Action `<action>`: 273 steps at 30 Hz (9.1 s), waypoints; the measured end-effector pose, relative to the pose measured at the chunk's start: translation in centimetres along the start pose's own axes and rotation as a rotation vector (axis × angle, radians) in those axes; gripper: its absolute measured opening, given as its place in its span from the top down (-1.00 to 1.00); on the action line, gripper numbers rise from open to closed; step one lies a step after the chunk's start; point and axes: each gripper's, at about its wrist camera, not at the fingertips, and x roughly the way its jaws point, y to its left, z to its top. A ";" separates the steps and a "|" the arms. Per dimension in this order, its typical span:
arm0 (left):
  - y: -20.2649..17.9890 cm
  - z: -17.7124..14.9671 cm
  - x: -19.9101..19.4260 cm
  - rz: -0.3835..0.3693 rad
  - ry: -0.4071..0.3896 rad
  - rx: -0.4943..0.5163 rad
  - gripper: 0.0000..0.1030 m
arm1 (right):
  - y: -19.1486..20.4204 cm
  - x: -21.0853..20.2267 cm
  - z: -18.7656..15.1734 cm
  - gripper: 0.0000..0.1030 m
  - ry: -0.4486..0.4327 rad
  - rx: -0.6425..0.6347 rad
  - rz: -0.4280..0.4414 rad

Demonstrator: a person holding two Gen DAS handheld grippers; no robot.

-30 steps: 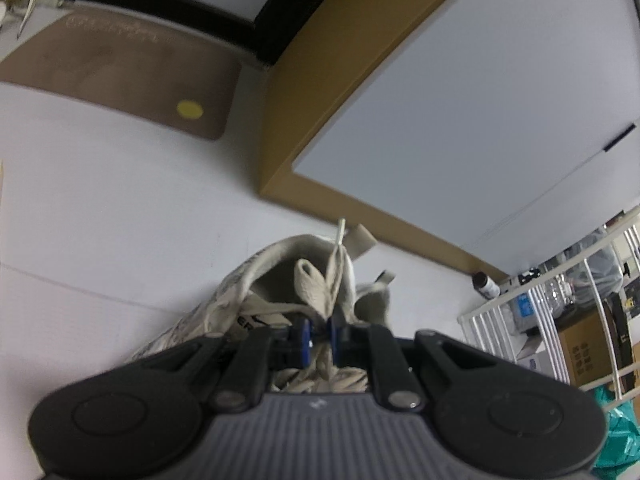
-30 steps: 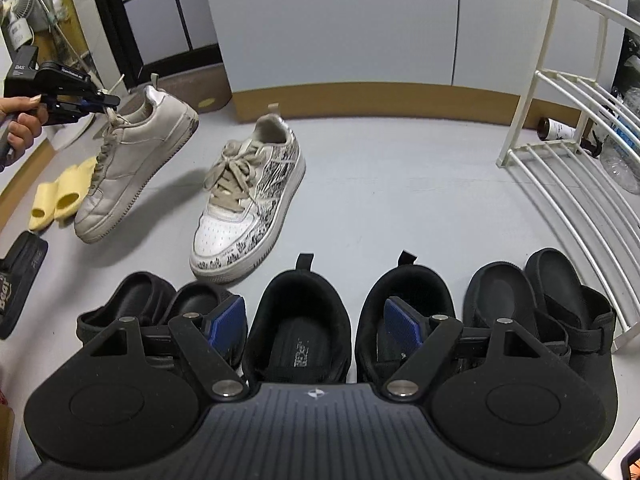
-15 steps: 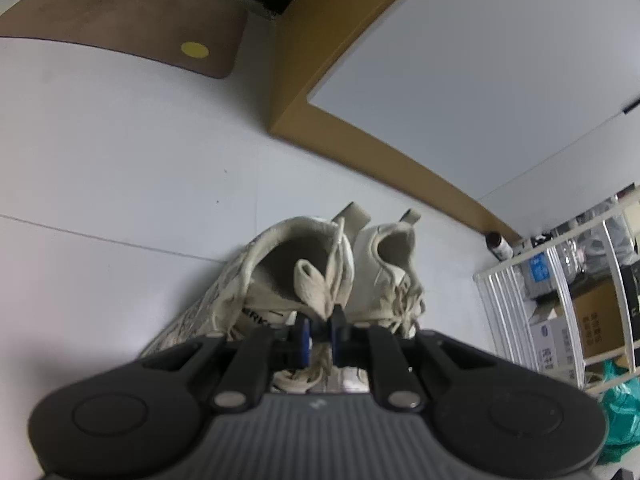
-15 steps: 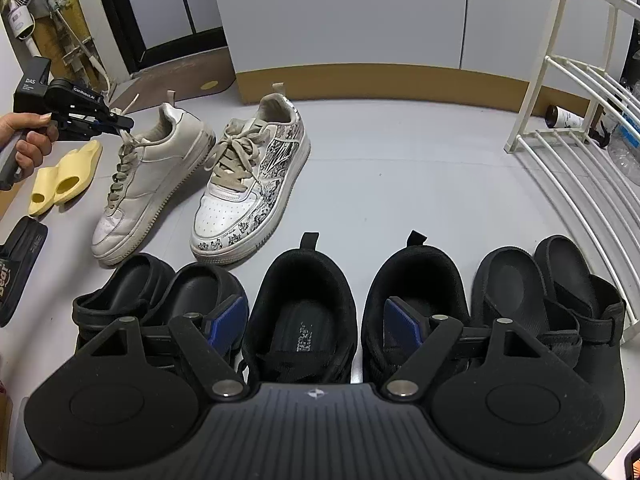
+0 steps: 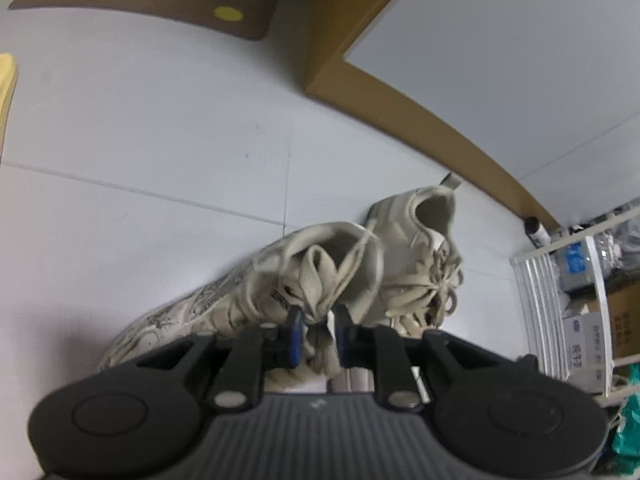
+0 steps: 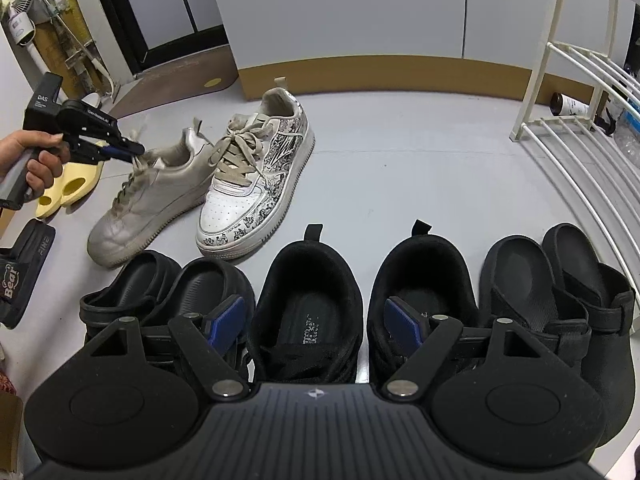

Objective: Organize scattered shoes
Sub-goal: 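Lower the white sneaker beside the patterned sneaker and open the left gripper, then move the right gripper down to the patterned sneaker's collar, then grasp the patterned sneaker collar with the right gripper, then lift and turn the patterned sneaker to line it up beside the white sneaker, then lower the patterned sneaker and open the right gripper, then pull the right gripper back up above the row of black shoes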

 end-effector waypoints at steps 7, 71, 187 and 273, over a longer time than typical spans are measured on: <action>-4.2 0.1 -3.6 0.058 -0.052 -0.016 0.03 | 0.7 -3.0 2.9 -0.57 -0.029 0.034 0.023; -8.7 -6.5 -21.2 0.386 -0.170 -0.031 -0.47 | 15.1 6.6 22.2 -0.92 0.029 0.210 0.112; -11.5 -5.3 -25.4 0.298 -0.250 -0.036 -0.57 | 20.8 22.2 13.2 -0.41 0.149 0.017 -0.096; -25.5 -29.3 -27.5 0.125 -0.100 0.453 -0.92 | 1.9 -29.9 0.4 -0.95 0.005 0.154 -0.133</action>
